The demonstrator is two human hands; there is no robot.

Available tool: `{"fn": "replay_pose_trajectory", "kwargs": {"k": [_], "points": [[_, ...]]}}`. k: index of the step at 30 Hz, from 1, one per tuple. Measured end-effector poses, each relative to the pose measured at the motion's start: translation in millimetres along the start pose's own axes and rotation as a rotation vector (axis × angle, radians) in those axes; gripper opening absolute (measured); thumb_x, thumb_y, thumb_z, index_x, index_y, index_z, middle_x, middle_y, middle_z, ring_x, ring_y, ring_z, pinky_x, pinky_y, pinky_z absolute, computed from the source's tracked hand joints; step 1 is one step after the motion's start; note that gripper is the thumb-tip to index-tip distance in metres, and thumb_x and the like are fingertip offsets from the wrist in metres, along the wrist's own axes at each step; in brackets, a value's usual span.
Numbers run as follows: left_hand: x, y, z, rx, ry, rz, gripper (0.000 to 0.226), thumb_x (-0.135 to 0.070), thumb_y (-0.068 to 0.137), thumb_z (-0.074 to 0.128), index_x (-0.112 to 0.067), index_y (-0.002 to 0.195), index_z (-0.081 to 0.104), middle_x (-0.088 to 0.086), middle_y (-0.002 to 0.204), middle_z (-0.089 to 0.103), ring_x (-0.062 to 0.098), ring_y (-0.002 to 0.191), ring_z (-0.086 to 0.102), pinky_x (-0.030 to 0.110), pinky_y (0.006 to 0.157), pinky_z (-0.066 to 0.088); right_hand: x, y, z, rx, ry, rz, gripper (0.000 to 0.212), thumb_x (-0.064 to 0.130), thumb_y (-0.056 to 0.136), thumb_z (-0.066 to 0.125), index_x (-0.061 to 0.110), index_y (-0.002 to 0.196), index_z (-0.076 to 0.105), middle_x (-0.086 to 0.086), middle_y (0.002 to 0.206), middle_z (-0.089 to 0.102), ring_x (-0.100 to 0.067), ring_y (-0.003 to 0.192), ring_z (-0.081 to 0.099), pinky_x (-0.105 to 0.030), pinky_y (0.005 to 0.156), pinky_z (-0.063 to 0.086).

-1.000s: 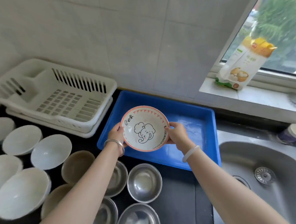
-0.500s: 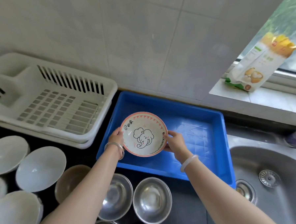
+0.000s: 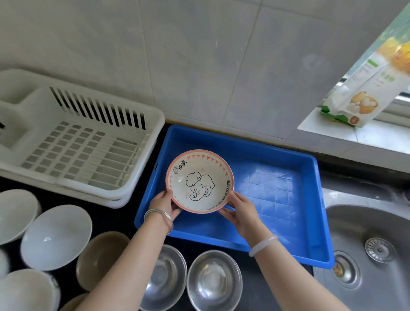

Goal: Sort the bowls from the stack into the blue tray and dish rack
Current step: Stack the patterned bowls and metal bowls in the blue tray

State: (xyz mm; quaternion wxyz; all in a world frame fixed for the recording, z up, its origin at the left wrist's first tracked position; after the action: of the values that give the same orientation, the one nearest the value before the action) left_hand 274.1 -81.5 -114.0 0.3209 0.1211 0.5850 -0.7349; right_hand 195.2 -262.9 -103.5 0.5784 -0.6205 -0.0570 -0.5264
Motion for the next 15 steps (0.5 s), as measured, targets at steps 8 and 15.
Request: {"fn": "replay_pose_trajectory", "kwargs": {"k": [8, 15], "points": [[-6, 9, 11, -0.005, -0.13, 0.038, 0.033, -0.021, 0.095, 0.049, -0.012, 0.126, 0.052, 0.013, 0.112, 0.057, 0.033, 0.104, 0.057, 0.047, 0.088, 0.05, 12, 16, 21, -0.063, 0.039, -0.029, 0.018, 0.016, 0.096, 0.053, 0.009, 0.105, 0.066, -0.009, 0.097, 0.071, -0.021, 0.071, 0.072, -0.024, 0.061, 0.058], [-14, 18, 21, 0.0, -0.155, 0.1, 0.031, -0.018, 0.095, 0.049, -0.009, 0.124, 0.055, 0.009, 0.103, 0.061, 0.028, 0.101, 0.058, 0.039, 0.085, 0.05, 22, 28, 31, -0.109, 0.037, -0.037, 0.014, 0.014, 0.098, 0.049, 0.013, 0.101, 0.062, -0.009, 0.094, 0.069, -0.023, 0.074, 0.068, -0.024, 0.06, 0.06]]}}
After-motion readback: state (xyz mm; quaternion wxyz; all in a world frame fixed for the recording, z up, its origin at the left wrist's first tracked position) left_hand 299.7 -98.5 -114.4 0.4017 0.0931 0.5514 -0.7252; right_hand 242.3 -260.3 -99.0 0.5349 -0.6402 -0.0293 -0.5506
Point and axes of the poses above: each hand's wrist, its own y-axis towards the middle knuckle, its own z-axis out of the palm, x = y × z, the point moved 5 cm from there along y, towards the middle knuckle
